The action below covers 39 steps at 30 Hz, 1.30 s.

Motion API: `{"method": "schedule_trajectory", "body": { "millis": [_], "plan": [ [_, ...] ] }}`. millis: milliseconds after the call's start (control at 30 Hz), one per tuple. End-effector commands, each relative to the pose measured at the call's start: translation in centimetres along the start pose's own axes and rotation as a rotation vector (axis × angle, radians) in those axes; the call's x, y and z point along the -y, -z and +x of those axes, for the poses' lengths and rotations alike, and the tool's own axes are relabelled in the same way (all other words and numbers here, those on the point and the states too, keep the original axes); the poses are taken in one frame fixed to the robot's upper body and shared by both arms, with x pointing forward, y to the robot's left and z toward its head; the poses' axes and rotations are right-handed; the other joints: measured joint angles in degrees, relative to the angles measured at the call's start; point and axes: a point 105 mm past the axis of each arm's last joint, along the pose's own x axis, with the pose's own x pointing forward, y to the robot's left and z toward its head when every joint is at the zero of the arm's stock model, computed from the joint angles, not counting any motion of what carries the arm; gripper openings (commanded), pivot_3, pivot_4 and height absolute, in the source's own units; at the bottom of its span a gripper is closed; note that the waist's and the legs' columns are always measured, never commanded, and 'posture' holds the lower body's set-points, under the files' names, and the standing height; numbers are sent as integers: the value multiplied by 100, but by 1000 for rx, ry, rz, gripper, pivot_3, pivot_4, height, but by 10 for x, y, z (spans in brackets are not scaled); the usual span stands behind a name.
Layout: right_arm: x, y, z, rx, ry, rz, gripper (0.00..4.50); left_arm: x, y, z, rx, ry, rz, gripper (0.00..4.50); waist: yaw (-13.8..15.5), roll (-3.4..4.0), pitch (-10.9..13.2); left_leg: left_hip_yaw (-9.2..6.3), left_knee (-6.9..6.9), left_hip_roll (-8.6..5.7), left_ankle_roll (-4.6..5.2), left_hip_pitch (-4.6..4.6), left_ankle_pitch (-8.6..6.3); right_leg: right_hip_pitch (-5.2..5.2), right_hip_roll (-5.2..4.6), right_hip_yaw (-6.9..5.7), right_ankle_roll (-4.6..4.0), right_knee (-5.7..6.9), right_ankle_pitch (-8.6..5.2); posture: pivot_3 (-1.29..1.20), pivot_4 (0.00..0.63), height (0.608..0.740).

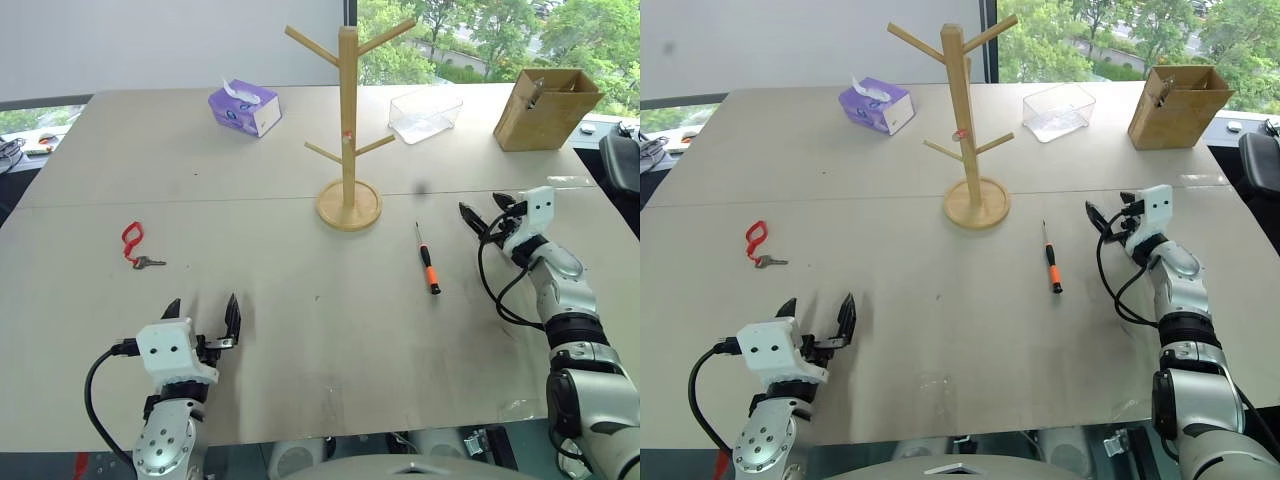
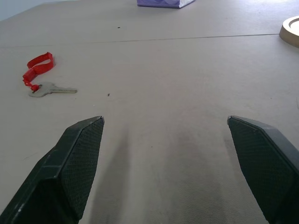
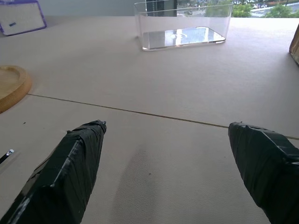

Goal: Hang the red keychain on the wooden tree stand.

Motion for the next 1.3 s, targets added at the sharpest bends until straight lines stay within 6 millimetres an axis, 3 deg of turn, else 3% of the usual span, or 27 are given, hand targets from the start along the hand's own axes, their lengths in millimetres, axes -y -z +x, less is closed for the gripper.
{"method": "schedule_trajectory", "body": {
  "millis": [33, 733, 833, 1000, 1133, 1300],
  "plan": [
    [4, -20, 3, 69, 13, -30, 4500, 2, -13, 0, 52, 10, 18, 4385, 0, 0, 0, 0, 0, 0, 0, 0, 0, 0, 0, 0, 0, 0, 0, 0, 150, 740],
    [3, -20, 0, 67, 11, -28, 4500, 26, -24, 1, 113, 226, -20, 4385, 0, 0, 0, 2, 0, 1, 0, 0, 0, -2, 0, 1, 0, 0, 0, 0, 150, 740],
    [2, -28, -2, 43, 14, 7, 4500, 48, -36, -6, 160, 410, -6, 4385, 7, 0, 0, 2, -1, 1, 0, -1, 0, -2, -1, 1, 0, 0, 0, 0, 150, 740],
    [-34, -55, -6, -78, 0, -1, 4500, 80, -39, -31, 172, 796, 66, 4385, 7, 9, 4, 3, -4, 2, -1, -4, -1, -7, -10, 1, -2, 0, -1, 0, 150, 740],
    [-70, -77, -11, -171, -8, 5, 4500, 88, -37, -40, 193, 1016, 127, 4385, -10, 20, 1, 3, -9, 5, -1, -4, -1, -15, -22, -2, -11, 3, -6, 0, 150, 740],
    [-98, -78, -30, -398, 1, -35, 4500, 90, -31, -36, 216, 1142, 154, 4385, 11, 29, -2, -1, -14, 1, -2, -11, -1, -19, -27, -15, -24, -2, -13, 0, 150, 740]
  ]
}}
